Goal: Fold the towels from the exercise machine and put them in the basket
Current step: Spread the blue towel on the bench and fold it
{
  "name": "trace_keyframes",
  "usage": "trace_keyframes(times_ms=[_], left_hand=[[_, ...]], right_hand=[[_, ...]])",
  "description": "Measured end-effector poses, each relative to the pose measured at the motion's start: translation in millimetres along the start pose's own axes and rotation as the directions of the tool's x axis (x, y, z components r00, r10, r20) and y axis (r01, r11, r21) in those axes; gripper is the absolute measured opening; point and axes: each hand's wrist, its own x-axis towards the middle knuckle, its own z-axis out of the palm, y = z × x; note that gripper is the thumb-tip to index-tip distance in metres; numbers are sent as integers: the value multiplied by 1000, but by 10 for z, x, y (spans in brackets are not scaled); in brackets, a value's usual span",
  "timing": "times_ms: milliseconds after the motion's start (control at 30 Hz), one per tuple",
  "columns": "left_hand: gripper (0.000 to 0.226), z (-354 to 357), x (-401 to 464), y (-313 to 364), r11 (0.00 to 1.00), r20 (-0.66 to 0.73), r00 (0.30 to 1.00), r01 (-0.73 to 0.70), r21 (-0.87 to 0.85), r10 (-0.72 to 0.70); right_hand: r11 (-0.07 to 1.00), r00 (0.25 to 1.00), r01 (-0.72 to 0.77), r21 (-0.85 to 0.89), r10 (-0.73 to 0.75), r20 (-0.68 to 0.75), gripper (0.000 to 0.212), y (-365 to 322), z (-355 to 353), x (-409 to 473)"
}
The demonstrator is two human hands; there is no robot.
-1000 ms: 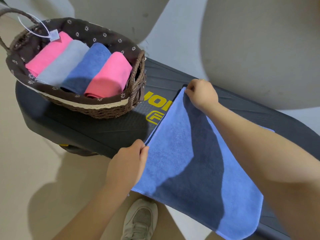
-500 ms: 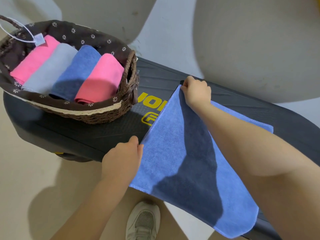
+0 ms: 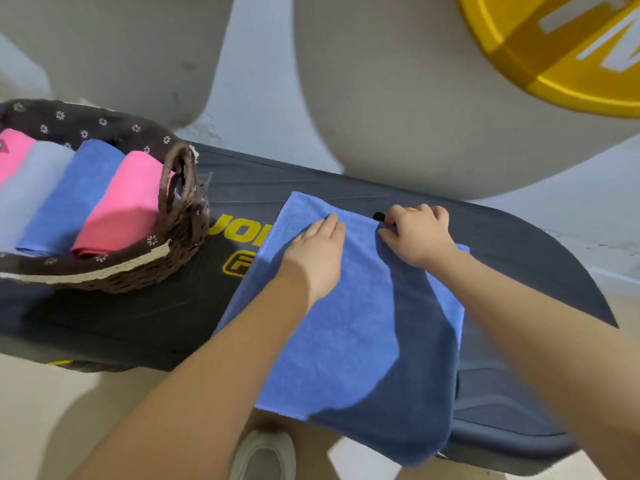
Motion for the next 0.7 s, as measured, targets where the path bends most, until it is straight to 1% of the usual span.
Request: trace_keyframes(times_ms=[33,133,167,233,333,433,500,567,633,700], left_hand=[[59,-10,104,17,1000,40,999,10,29,-11],[61,3,350,-35,984,22,999,-44,171,40],[61,7,401,-74,979,4,998,-62,195,63],[59,-20,509,-177,982,-28,997,-66,179,73],[41,-81,644,-297,987,-52,998,-20,156,28],[22,-194,738,-286,987,33,999,35,160,-41],[20,-294,798,-276,979,101,993,36,201,-57],[24,-377,858,-281,960,144,988,5,280,-47],[25,-445,910,-292,930,149,988,-30,365,-26],[15,-510,939,-309,942,100,995,-23,334,-11]], right_hand=[[1000,1000,0,-10,0,12,26,110,1,-40],[998,999,-46,-33,47,22,26,467,15,-189],[997,997,-71,-31,71,23,26,588,17,-236],[991,991,-131,4,131,26,25,818,14,-313],[968,978,-208,142,203,45,22,1025,21,-390],[952,981,-191,238,188,36,22,1032,26,-368],[961,983,-181,207,173,57,23,995,17,-333],[976,981,-168,136,153,118,23,991,-9,-292],[986,970,-150,78,132,203,19,998,-79,-248],[992,948,-123,15,114,296,15,1022,-185,-161]])
